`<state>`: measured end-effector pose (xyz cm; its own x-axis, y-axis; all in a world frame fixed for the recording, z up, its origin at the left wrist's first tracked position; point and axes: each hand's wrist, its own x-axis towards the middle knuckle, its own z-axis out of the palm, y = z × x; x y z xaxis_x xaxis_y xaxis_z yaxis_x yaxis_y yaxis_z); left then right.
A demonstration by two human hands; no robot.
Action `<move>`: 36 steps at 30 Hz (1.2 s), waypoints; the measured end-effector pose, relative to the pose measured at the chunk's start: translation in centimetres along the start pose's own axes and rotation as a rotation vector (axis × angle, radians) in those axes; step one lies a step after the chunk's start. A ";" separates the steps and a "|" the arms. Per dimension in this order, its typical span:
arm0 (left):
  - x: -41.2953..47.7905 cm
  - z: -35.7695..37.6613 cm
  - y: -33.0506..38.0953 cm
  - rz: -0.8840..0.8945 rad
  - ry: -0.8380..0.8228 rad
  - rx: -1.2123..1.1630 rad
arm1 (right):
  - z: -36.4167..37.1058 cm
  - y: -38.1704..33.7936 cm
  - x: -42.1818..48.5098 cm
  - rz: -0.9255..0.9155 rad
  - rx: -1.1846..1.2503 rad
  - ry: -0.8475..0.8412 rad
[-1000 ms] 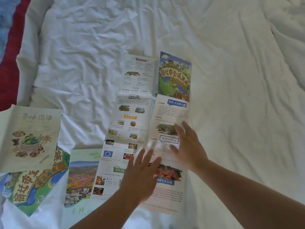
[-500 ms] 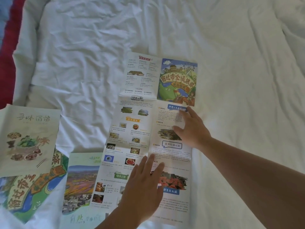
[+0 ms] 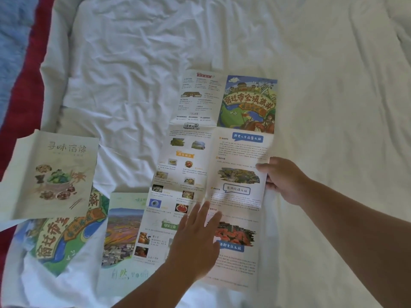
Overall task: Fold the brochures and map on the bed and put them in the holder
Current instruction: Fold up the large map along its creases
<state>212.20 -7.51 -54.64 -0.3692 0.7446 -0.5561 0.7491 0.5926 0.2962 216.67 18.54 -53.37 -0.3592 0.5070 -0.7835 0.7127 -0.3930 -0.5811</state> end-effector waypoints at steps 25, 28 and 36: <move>-1.1 -2.3 -5.5 -0.170 0.166 -0.020 | 1.3 7.3 -4.9 -0.003 -0.060 0.134; -0.9 -3.4 -7.7 -0.331 0.214 -0.111 | 1.1 7.5 -5.2 0.015 -0.039 0.141; 0.9 -5.0 -7.6 -0.453 0.264 -0.360 | 1.5 7.8 -5.5 0.000 -0.124 0.117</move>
<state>203.37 -9.76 -53.51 -0.7637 0.4197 -0.4905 0.2721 0.8983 0.3451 223.35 11.51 -53.93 -0.2917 0.5954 -0.7486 0.7842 -0.2992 -0.5436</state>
